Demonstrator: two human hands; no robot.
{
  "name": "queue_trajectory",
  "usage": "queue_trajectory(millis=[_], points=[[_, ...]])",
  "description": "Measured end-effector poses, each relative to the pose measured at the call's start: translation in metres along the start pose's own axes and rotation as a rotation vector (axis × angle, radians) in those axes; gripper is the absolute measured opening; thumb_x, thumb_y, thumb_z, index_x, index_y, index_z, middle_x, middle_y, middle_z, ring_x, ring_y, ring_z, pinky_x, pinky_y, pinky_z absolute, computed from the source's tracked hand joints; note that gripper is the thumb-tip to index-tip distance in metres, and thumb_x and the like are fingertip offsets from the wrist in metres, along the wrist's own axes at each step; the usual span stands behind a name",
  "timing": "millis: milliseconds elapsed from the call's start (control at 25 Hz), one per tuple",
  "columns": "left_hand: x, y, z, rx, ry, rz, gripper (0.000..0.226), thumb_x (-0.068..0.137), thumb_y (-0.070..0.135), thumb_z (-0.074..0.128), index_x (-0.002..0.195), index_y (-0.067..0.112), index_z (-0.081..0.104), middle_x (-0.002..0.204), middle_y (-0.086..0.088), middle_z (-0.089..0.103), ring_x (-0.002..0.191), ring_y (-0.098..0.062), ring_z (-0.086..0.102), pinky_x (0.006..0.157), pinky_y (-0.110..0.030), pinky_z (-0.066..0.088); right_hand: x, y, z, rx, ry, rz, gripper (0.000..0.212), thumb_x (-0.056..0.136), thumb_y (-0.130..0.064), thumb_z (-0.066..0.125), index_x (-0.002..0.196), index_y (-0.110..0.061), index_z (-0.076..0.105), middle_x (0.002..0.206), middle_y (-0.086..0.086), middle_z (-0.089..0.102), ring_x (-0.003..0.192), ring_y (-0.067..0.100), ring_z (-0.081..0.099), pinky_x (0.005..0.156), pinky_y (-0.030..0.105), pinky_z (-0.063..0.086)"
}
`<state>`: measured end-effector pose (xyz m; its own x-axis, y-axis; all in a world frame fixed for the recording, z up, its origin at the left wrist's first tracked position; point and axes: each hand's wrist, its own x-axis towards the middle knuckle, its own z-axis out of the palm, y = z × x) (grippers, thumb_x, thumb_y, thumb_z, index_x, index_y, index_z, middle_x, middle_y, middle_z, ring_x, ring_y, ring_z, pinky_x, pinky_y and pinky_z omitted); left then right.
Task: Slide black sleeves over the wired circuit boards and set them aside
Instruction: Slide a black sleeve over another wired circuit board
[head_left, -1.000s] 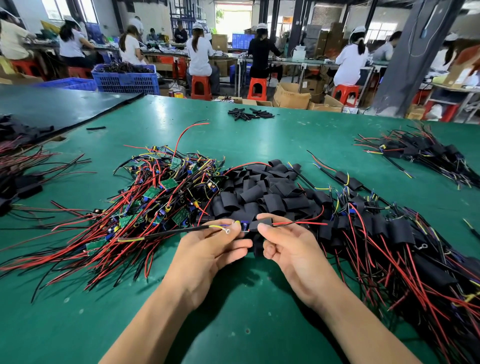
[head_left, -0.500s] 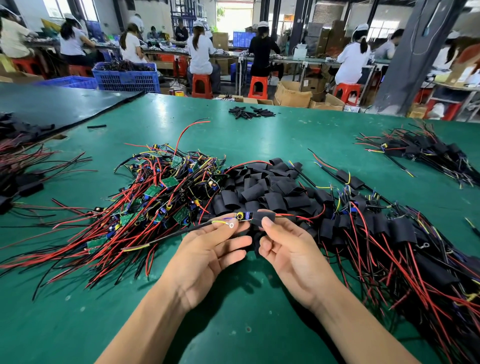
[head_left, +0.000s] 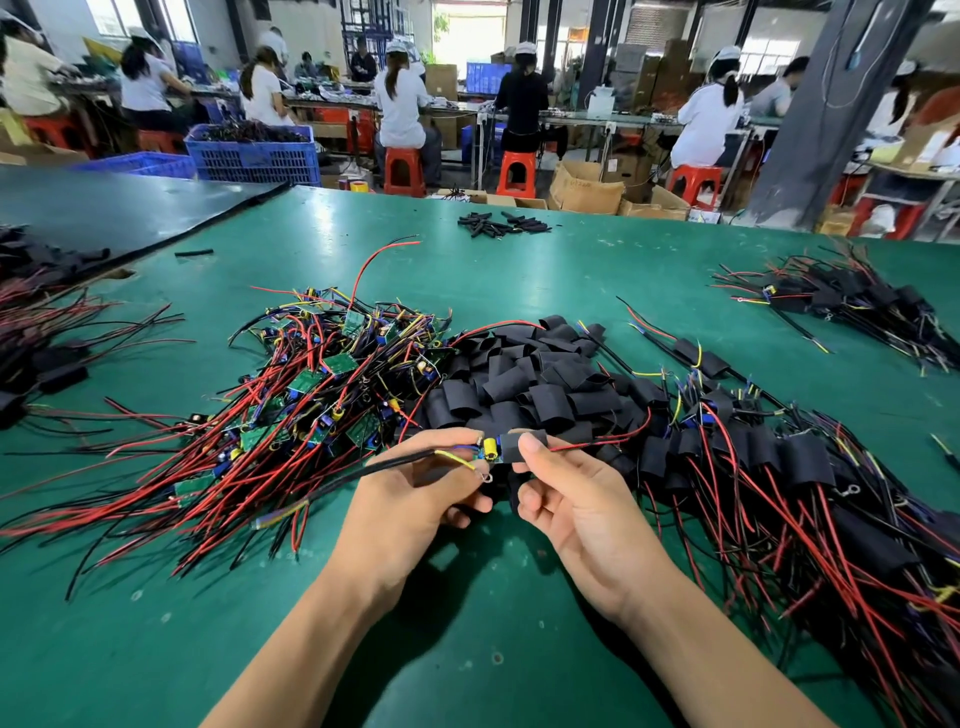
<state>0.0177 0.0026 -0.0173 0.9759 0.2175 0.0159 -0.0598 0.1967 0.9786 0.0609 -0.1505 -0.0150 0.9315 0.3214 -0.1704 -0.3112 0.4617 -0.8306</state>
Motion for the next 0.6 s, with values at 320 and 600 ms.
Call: queue_trajectory(millis=[320,600], points=[[-0.0015,-0.0017,0.0034,0.032,-0.010,0.058,0.019,0.084,-0.001,0.071,0.099,0.011,0.075,0.080,-0.012,0.073,0.061,-0.020,0.064,0.053,-0.023,0.048,-0.0013,0.0020,0.0018,-0.085,-0.023,0.000,0.029,0.068,-0.031,0.078,0.085,-0.008,0.072,0.079,0.005,0.063,0.052,0.012,0.046,0.055,0.020,0.042],[0.0019,-0.0036,0.0045,-0.058,0.024,0.034,0.022,0.083,-0.005,0.070,0.093,0.014,0.076,0.077,-0.009,0.072,0.055,-0.017,0.061,0.049,-0.020,0.045,0.0002,-0.0028,0.0020,-0.045,0.021,-0.013,0.013,0.069,-0.029,0.075,0.070,-0.016,0.074,0.078,0.007,0.067,0.051,0.013,0.051,0.056,0.021,0.045]])
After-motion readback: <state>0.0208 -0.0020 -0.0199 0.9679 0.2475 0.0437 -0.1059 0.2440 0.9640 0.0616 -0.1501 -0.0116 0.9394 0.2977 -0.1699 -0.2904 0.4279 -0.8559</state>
